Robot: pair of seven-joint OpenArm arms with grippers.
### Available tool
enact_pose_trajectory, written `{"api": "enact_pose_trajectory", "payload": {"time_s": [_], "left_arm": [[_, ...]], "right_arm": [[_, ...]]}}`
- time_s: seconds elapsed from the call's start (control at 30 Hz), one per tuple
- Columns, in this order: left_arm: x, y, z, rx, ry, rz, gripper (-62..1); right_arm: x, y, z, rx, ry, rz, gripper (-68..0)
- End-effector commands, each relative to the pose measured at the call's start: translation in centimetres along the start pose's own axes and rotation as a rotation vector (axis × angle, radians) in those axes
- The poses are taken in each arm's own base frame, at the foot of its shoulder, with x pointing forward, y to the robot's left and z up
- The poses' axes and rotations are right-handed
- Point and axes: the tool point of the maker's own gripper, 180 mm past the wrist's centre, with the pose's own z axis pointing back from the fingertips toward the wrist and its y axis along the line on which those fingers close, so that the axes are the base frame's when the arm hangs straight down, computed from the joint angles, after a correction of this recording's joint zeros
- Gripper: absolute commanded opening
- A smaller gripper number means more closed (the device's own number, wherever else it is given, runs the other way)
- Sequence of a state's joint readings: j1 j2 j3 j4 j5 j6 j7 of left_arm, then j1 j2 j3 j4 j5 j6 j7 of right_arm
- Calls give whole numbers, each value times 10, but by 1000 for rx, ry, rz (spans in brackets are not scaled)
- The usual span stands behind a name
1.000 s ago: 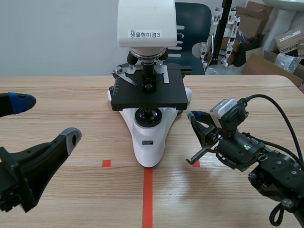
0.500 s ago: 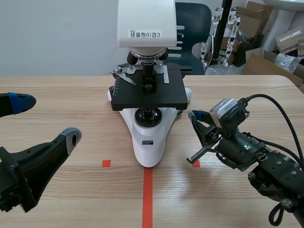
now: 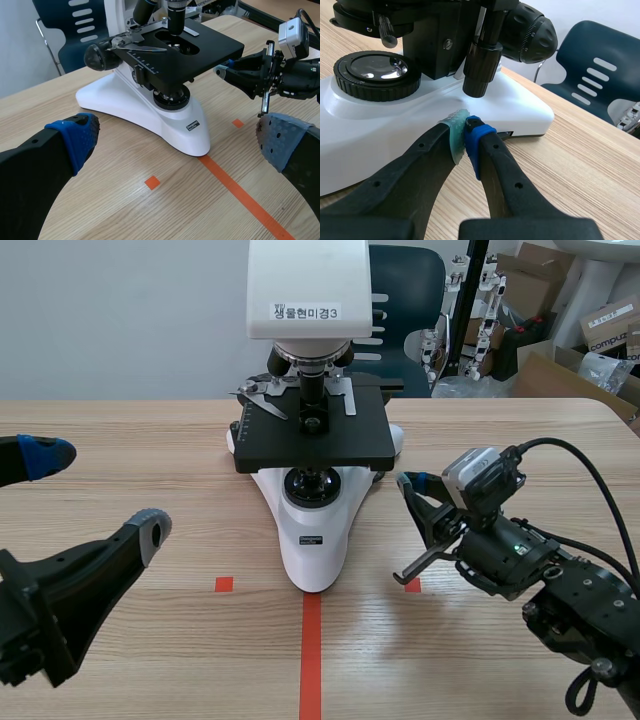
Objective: Point at the stage knob
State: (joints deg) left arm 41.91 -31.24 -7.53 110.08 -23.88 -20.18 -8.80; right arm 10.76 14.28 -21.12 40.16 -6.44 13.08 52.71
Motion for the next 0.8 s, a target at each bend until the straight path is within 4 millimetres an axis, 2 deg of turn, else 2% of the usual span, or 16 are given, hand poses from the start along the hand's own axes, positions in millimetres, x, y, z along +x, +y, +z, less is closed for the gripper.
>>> {"api": "enact_pose_trajectory", "payload": {"time_s": [0.0, 0.6, 0.63, 0.7, 0.77], "left_arm": [[5, -2, -1, 0, -25, 18, 14], [5, -2, -1, 0, -25, 18, 14], [5, -2, -1, 0, -25, 18, 14], [5, -2, -1, 0, -25, 18, 14], [5, -2, -1, 0, -25, 18, 14]], "right_arm": [[14, -9, -8, -14, -52, 7, -667], [14, -8, -8, -14, -53, 3, -658], [14, -8, -8, -14, -53, 4, -634], [14, -7, -7, 0, -51, -12, -528], [14, -5, -4, 18, -58, -37, -352]]}}
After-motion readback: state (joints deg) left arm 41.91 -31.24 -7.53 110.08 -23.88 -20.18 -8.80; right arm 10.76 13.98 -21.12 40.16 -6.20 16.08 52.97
